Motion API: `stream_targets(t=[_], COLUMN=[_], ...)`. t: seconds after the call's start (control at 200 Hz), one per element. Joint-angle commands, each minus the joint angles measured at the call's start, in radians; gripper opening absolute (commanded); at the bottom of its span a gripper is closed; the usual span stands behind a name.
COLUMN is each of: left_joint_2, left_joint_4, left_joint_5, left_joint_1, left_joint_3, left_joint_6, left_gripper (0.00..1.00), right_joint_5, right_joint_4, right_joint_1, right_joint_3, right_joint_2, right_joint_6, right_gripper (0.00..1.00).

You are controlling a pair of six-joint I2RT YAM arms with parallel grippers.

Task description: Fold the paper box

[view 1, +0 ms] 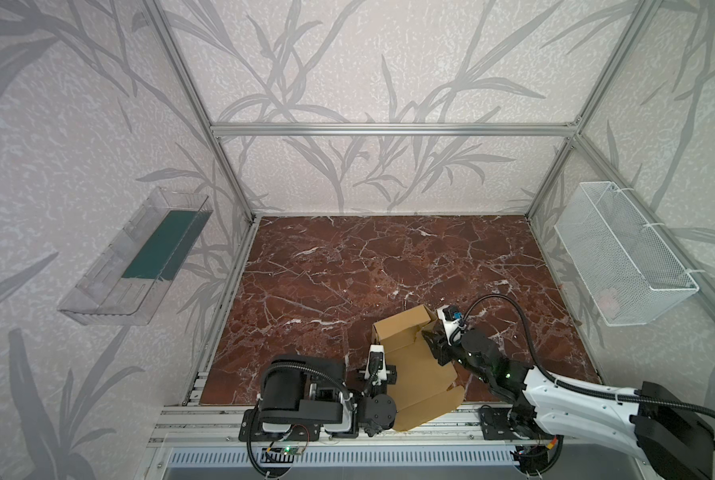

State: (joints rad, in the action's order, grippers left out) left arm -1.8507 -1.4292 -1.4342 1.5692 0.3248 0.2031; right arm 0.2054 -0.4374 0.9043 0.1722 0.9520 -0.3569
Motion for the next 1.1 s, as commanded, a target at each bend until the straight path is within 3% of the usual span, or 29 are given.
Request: stream_targets(t=[0.0, 0.395, 0.49, 0.69, 0.88, 1.095], left_joint_2=[0.021, 0.058, 0.079, 0.145, 0.212, 0.254], left_joint_4=[0.02, 0.059, 0.121, 0.267, 0.496, 0.623], left_joint_5=[0.074, 0.112, 0.128, 0.145, 0.169, 0.169], left_joint_1=[0.013, 0.018, 0.019, 0.018, 0.018, 0.01], left_joint_3=[-0.021, -0.027, -0.027, -0.027, -0.002, 0.015], left_joint_6=[0.05, 0.079, 0.122, 0.196, 0.312, 0.366], left_gripper=[0.0, 0.0, 0.0, 0.0, 0.0, 0.0], right_joint_5=[0.028, 0.029, -0.028, -0.025, -0.068, -0.109], right_joint_4=[-0.092, -0.132, -0.116, -0.089, -0.103, -0.146], right_joint_1=[0.002, -0.009, -0.027, -0.044, -0.064, -0.074], right_joint_3=[-0.014, -0.029, -0.019, -0.017, -0.021, -0.032], right_joint_2=[-0.015, -0.03, -0.028, -0.02, -0.018, 0.023], right_joint_6=[0.035, 0.106, 0.109, 0.109, 0.094, 0.086], right_gripper=[0.43, 0.44, 0.44, 0.46, 0.46, 0.42])
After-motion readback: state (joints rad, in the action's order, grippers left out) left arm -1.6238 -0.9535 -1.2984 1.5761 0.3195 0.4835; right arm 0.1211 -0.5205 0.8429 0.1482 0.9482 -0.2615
